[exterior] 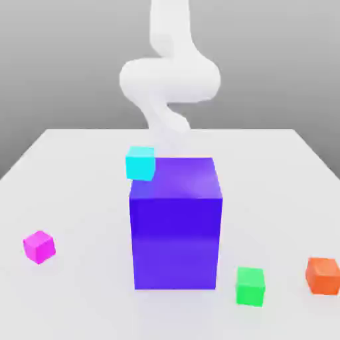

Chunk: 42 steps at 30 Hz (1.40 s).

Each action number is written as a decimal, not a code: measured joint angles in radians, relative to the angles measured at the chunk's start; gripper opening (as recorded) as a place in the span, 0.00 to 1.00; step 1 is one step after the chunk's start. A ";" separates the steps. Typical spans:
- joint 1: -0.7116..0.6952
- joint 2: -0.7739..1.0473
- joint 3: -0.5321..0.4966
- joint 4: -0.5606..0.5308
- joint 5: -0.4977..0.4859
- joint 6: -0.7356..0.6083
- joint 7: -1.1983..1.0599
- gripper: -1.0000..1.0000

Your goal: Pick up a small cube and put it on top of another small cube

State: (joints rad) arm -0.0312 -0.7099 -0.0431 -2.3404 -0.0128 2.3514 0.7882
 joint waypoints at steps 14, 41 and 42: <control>-0.175 0.507 -0.289 -0.228 0.007 0.292 -0.124 0.50; -0.424 0.896 -0.282 -0.351 0.223 0.511 -0.354 0.00; -0.417 0.864 -0.298 -0.355 0.183 0.484 -0.325 0.00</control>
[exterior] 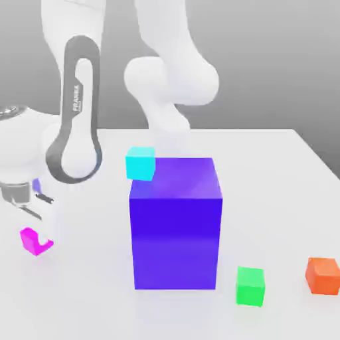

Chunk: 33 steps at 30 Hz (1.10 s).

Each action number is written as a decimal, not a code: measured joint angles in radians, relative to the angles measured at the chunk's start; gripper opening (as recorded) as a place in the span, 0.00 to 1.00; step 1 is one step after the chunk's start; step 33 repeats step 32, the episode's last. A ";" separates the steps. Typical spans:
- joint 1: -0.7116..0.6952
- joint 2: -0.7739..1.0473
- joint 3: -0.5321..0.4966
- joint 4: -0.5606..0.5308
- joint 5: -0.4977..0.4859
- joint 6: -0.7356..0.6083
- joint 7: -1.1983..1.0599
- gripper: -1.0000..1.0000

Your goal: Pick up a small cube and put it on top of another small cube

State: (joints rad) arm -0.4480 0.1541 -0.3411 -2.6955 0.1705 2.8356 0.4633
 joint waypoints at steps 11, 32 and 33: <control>0.287 -0.065 0.227 0.059 -0.100 -0.129 0.097 0.00; 0.759 0.020 0.405 0.052 -0.206 -0.019 0.226 1.00; 0.759 0.020 0.405 0.052 -0.206 -0.019 0.226 1.00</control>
